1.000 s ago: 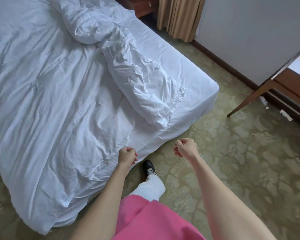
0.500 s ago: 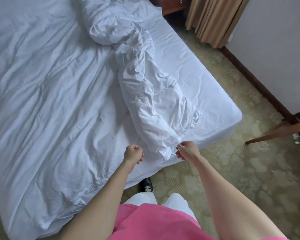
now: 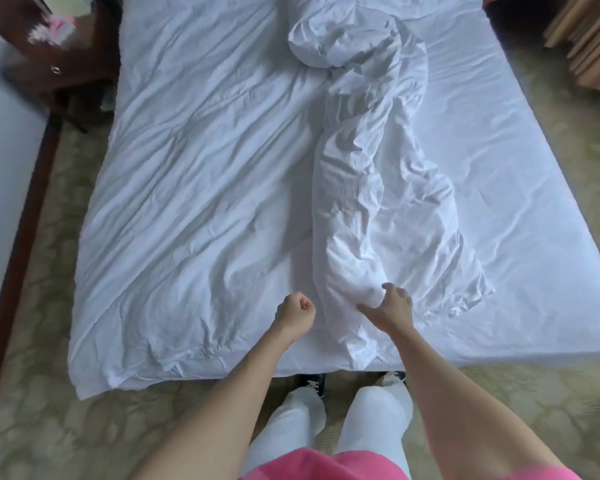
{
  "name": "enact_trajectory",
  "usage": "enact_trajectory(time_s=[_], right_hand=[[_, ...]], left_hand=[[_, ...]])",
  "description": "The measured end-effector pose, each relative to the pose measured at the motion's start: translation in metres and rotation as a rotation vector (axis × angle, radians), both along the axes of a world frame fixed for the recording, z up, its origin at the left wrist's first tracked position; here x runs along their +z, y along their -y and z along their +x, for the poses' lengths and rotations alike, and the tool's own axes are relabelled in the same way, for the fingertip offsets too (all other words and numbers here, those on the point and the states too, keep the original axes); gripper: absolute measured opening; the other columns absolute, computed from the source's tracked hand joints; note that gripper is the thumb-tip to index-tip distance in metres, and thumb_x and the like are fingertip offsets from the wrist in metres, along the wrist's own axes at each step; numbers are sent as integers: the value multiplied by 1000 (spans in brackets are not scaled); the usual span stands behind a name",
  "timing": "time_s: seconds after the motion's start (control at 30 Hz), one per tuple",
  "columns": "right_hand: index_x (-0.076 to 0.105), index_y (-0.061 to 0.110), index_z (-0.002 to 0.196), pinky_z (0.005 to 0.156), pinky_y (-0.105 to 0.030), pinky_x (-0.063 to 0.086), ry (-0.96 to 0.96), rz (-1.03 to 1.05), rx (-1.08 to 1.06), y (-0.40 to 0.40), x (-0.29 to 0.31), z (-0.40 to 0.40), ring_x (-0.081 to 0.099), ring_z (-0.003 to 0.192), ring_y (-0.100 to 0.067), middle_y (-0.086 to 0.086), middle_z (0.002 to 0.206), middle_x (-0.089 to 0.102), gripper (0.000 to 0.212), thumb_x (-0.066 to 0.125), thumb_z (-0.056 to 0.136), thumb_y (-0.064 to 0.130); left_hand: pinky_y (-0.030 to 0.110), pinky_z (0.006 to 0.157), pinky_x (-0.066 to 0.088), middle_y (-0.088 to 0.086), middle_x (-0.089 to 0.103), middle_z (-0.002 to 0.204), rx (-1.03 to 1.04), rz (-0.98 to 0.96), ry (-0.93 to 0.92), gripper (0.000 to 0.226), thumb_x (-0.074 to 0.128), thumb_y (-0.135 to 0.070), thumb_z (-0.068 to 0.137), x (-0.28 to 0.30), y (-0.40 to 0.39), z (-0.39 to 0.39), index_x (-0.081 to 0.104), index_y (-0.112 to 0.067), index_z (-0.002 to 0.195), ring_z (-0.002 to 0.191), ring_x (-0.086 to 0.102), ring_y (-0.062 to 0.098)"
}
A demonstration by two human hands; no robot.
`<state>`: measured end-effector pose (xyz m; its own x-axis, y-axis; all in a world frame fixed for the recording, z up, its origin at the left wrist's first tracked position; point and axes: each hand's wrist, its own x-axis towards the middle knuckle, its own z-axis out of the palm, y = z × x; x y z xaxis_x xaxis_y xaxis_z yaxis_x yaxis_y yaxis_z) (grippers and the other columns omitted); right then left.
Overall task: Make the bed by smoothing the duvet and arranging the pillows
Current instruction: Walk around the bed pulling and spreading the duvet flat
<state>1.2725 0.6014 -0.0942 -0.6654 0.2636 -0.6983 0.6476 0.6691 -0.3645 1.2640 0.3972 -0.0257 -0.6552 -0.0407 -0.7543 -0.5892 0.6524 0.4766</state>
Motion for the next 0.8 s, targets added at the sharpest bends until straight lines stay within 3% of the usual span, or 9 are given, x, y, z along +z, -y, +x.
enact_trajectory(time_s=[0.07,0.13,0.2,0.27,0.4,0.5,0.6,0.7,0.8], right_hand=[[18,14,153,114,-50,29,16,8,34,2,-11,-15,21,147,-29,-9,158,26,109,75,73,63],[16,13,151,112,-52,31,92,-71,16,6,-21,-30,33,141,-31,-8,150,36,115,78,67,61],[32,8,141,100,-49,47,150,-180,2,6,-30,-36,54,114,-31,-10,126,52,96,82,69,49],[51,2,117,86,-43,55,166,-257,64,4,-30,-38,59,86,-26,-10,104,58,58,77,80,39],[60,0,102,76,-37,50,171,-435,55,6,-5,-30,64,90,-31,-15,100,65,45,71,81,39],[68,1,87,66,-43,54,124,-639,-168,-2,31,-17,68,78,-35,-18,85,71,40,67,66,36],[65,2,85,65,-38,52,133,-806,-368,-24,74,-7,64,70,-30,-14,78,66,22,67,72,19],[65,-6,96,71,-36,55,189,-994,-490,-55,110,-2,69,78,-31,-21,86,68,18,60,87,8],[64,-13,105,73,-44,57,184,-1185,-547,-85,143,2,68,90,-40,-31,97,66,33,57,83,10]], left_hand=[[29,68,47,4,58,93,7,-15,38,16,44,-22,96,-7,-5,3,56,-11,99,79,54,18],[26,67,45,3,57,90,47,-43,54,15,44,-23,97,-10,-8,7,55,-13,93,77,53,16],[26,66,45,3,59,89,126,-82,58,15,44,-24,98,-12,-11,16,53,-17,87,75,53,15],[27,69,46,2,60,89,209,-105,59,15,45,-24,98,-10,-19,24,53,-18,87,77,54,15],[32,87,49,3,58,111,320,-137,42,14,48,-20,96,0,-53,40,53,-19,109,103,57,20],[26,91,45,-3,40,133,370,-107,38,58,64,-23,89,13,-89,55,34,-28,138,122,47,20],[27,96,46,0,24,148,294,-143,46,98,72,-23,78,22,-117,70,10,-30,153,132,38,23],[34,87,57,-2,45,140,367,-52,1,99,74,-30,60,23,-143,81,23,-36,145,116,56,20],[26,62,58,-7,66,101,527,27,-125,66,70,-34,67,31,-181,79,44,-38,128,82,65,12]])
